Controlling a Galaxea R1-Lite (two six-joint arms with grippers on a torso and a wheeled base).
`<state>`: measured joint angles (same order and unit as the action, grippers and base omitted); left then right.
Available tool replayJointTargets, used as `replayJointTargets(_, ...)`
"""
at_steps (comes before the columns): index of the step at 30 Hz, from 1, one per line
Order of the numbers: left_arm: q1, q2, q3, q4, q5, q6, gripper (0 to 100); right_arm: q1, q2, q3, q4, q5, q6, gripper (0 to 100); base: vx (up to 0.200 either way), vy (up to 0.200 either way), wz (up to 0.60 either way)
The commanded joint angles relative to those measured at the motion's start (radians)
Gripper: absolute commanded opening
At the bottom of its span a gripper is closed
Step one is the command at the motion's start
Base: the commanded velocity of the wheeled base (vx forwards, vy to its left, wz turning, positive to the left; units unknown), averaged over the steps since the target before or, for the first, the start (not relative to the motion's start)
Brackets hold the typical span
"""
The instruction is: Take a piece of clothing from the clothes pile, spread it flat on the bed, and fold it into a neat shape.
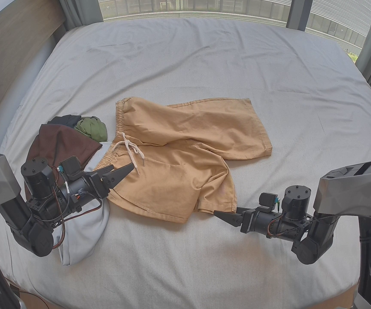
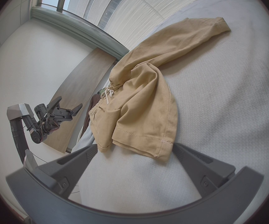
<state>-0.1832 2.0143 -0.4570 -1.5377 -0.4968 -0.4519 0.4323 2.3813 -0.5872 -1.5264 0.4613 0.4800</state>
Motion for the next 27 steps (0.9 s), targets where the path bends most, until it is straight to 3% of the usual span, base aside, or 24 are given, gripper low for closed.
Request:
replayJointTargets(1, -0.001, 0.001, 0.0, 0.001, 0.0, -0.001, 100, 0.0, 0.01, -0.016, -0.012, -0.001, 0.002, 100, 0.0, 0.0, 0.0)
replayJointTargets(3, -0.001, 0.001, 0.001, -0.001, 0.0, -0.001, 100, -0.003, 0.01, -0.022, -0.012, -0.003, 0.002, 100, 0.0, 0.0, 0.0)
replayJointTargets(4, -0.001, 0.001, 0.001, -0.001, 0.0, -0.001, 100, -0.004, 0.01, -0.025, -0.012, -0.004, 0.002, 0, 0.0, 0.0, 0.0)
replayJointTargets(16, 0.001, 0.001, 0.003, -0.001, 0.0, -0.001, 100, -0.029, -0.017, -0.02, -0.006, -0.003, 0.0, 0, 0.0, 0.0, 0.0)
replayJointTargets(21, -0.001, 0.003, 0.003, 0.001, 0.0, -0.001, 100, -0.129, -0.083, -0.025, 0.043, -0.003, -0.003, 0, 0.0, 0.0, 0.0)
replayJointTargets(27, -0.001, 0.004, 0.004, 0.001, 0.0, -0.001, 100, -0.182, -0.08, -0.048, 0.06, -0.003, -0.004, 0, 0.0, 0.0, 0.0)
